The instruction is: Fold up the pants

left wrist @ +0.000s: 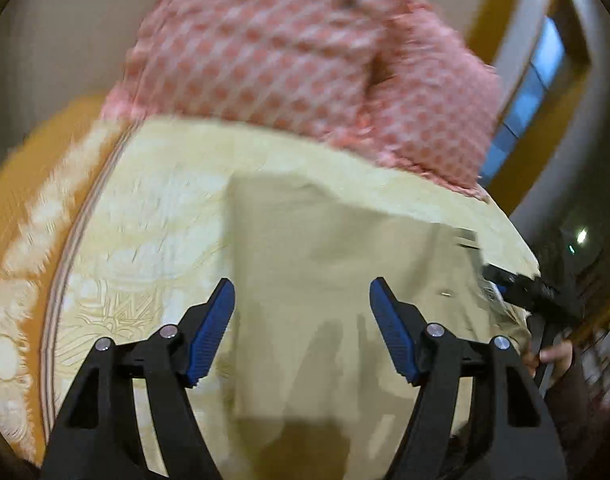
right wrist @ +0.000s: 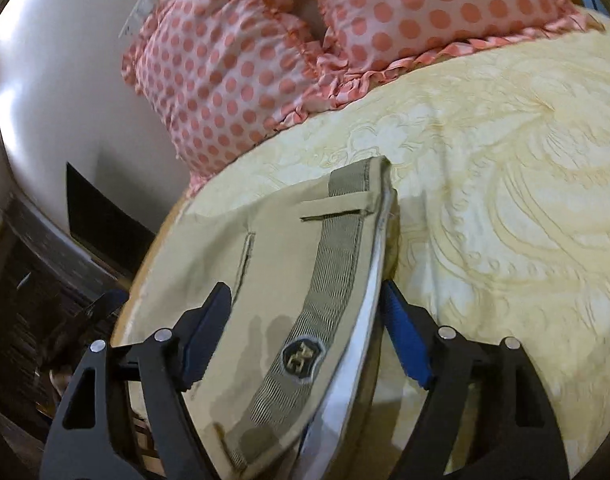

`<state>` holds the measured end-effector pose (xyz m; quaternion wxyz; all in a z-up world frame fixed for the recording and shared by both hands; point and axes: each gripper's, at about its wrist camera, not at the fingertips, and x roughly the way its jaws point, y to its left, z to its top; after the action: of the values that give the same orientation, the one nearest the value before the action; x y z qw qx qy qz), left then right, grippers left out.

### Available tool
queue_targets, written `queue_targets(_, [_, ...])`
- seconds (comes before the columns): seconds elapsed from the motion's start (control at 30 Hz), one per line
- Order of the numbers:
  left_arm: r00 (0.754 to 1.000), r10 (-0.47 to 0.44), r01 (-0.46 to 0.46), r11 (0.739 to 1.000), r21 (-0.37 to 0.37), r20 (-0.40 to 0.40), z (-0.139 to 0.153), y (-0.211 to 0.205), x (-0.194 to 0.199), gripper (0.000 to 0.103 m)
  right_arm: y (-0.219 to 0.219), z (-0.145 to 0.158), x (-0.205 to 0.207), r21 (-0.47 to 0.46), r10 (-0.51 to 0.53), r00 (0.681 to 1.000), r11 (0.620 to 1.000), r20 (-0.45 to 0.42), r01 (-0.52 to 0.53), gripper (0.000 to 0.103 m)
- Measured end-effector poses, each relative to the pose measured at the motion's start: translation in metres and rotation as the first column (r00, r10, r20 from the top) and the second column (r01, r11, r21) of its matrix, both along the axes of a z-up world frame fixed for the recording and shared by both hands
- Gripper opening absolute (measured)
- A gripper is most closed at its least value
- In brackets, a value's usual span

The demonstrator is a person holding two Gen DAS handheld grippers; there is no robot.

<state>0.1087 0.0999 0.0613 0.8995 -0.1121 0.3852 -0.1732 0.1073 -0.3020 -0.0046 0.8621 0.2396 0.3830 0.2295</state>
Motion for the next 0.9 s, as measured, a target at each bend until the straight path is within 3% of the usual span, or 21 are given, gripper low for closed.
queue_targets(0.1, [0.996,-0.044,0.039,0.997,-0.065,-0.083,-0.02,0.003,0.019,0.069,0.004,-0.001,0.001,-0.007,0.021,1.0,1.0,-0.002,-0.021,0.07])
queue_targets(0.2, [0.986,-0.102,0.091,0.992,-0.085,-0.13,-0.033,-0.001,0.03,0.073,0.001,-0.004,0.002,-0.005,0.032,0.999,0.999,-0.003,-0.032,0.057])
queue_targets(0.3, [0.982,-0.119,0.107,0.991,-0.08,-0.15,-0.037,-0.005,0.035,0.079,0.0,-0.01,0.008,0.036,0.084,0.996,0.996,-0.033,-0.083,0.031])
queue_targets(0.37, [0.975,-0.134,0.121,0.989,-0.084,-0.178,-0.039,-0.008,0.038,0.05,-0.005,-0.014,0.012,0.113,0.121,0.991,0.987,-0.056,-0.114,0.02])
queue_targets(0.43, [0.968,-0.141,0.117,0.986,-0.122,-0.208,-0.04,-0.003,0.042,0.015,-0.012,-0.014,0.016,0.201,0.149,0.987,0.971,-0.066,-0.133,0.016])
queue_targets(0.47, [0.964,-0.151,0.12,0.981,-0.151,-0.217,-0.041,0.0,0.045,0.012,-0.015,-0.012,0.019,0.243,0.162,0.985,0.96,-0.062,-0.143,0.016])
queue_targets(0.53, [0.968,-0.153,0.129,0.983,-0.13,-0.199,-0.035,-0.004,0.049,0.01,-0.015,-0.004,0.026,0.257,0.175,0.984,0.953,-0.045,-0.158,0.015])
queue_targets(0.67, [0.986,-0.139,0.135,0.99,-0.05,-0.087,-0.005,-0.022,0.063,0.01,-0.014,0.028,0.059,0.223,0.16,0.987,0.961,0.034,-0.164,0.014])
queue_targets(0.83, [0.996,-0.084,0.083,0.996,0.038,0.023,0.018,-0.05,0.122,0.011,-0.036,0.052,0.117,0.196,0.03,0.995,0.979,0.095,-0.048,0.013])
queue_targets(0.9, [1.0,-0.025,0.025,0.992,0.125,0.002,0.007,-0.063,0.154,0.017,-0.04,0.046,0.143,0.063,-0.043,0.997,0.997,0.063,0.039,0.016])
